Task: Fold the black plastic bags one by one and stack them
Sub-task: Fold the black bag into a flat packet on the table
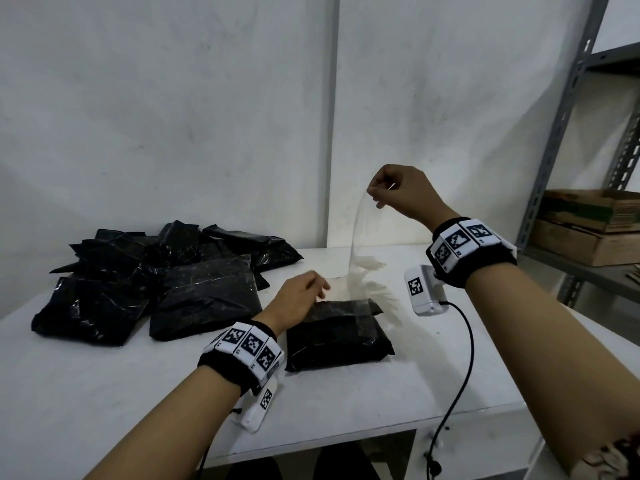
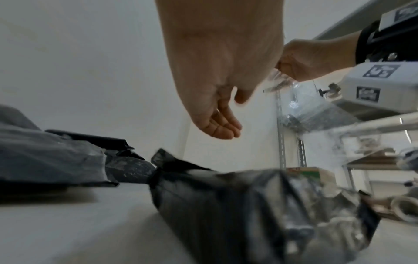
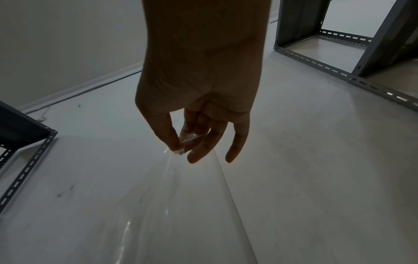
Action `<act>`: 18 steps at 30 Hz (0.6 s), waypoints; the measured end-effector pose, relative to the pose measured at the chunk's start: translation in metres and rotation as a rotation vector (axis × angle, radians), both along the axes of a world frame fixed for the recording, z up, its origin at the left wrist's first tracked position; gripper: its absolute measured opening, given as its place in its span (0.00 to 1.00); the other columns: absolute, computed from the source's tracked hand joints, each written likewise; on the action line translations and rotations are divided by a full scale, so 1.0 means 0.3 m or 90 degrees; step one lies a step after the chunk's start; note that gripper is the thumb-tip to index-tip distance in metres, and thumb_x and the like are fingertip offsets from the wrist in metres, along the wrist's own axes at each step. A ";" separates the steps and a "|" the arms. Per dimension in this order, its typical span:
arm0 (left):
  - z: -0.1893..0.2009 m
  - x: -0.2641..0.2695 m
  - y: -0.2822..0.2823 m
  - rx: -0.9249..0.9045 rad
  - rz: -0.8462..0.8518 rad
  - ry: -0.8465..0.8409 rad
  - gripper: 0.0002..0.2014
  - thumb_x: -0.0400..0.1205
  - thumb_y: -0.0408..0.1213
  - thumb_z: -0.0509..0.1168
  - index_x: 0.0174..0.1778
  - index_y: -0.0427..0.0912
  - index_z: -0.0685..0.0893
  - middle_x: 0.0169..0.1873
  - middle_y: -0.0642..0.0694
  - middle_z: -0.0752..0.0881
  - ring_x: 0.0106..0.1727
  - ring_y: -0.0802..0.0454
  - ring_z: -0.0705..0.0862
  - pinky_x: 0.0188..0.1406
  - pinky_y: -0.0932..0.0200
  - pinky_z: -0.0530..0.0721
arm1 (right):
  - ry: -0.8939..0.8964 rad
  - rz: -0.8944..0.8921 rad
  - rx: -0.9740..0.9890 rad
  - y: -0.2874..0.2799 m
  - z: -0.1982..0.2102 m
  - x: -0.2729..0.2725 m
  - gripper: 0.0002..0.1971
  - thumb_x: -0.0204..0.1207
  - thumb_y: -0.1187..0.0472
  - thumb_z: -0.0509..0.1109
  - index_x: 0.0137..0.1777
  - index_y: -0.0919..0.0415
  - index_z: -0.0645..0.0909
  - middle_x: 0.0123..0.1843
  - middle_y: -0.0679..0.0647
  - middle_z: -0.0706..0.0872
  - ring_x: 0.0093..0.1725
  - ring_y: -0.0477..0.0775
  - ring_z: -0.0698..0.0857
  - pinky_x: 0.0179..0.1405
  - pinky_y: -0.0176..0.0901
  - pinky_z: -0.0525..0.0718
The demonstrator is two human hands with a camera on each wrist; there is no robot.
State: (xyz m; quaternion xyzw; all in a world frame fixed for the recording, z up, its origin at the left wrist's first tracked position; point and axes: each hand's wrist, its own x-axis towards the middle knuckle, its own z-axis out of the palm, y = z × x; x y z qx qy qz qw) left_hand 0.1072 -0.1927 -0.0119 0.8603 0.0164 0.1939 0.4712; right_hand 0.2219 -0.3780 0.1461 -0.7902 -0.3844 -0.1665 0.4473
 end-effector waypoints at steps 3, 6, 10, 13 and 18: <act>0.057 -0.020 -0.058 -0.291 -0.050 0.027 0.27 0.77 0.64 0.63 0.55 0.42 0.79 0.45 0.44 0.87 0.46 0.48 0.84 0.49 0.55 0.82 | 0.003 0.004 0.008 0.017 0.005 -0.006 0.02 0.73 0.64 0.70 0.40 0.60 0.84 0.33 0.52 0.87 0.38 0.58 0.89 0.38 0.48 0.81; 0.094 -0.039 -0.105 -0.312 -0.117 0.077 0.41 0.63 0.66 0.71 0.67 0.46 0.70 0.56 0.45 0.85 0.55 0.50 0.86 0.49 0.57 0.86 | 0.004 -0.004 0.010 0.032 0.006 -0.010 0.02 0.72 0.64 0.70 0.40 0.59 0.84 0.35 0.56 0.89 0.39 0.59 0.89 0.34 0.41 0.80; 0.093 -0.054 -0.131 -0.181 -0.063 0.079 0.36 0.71 0.38 0.78 0.68 0.47 0.62 0.58 0.43 0.81 0.40 0.60 0.88 0.44 0.63 0.85 | 0.005 -0.036 0.036 0.033 0.002 -0.003 0.03 0.72 0.65 0.69 0.42 0.63 0.84 0.37 0.59 0.89 0.35 0.54 0.88 0.28 0.37 0.77; 0.092 -0.069 -0.099 -0.342 -0.075 0.059 0.24 0.81 0.25 0.65 0.63 0.45 0.59 0.55 0.36 0.76 0.42 0.45 0.88 0.41 0.51 0.90 | 0.026 -0.074 0.072 0.009 -0.014 0.025 0.04 0.71 0.66 0.69 0.42 0.66 0.84 0.36 0.60 0.89 0.31 0.48 0.87 0.30 0.32 0.78; 0.101 -0.095 0.023 -0.391 -0.062 0.078 0.02 0.84 0.29 0.63 0.48 0.34 0.78 0.47 0.42 0.82 0.39 0.46 0.91 0.33 0.64 0.86 | 0.104 -0.122 0.044 -0.040 -0.088 0.064 0.06 0.72 0.66 0.70 0.44 0.69 0.85 0.38 0.61 0.89 0.31 0.49 0.87 0.32 0.37 0.80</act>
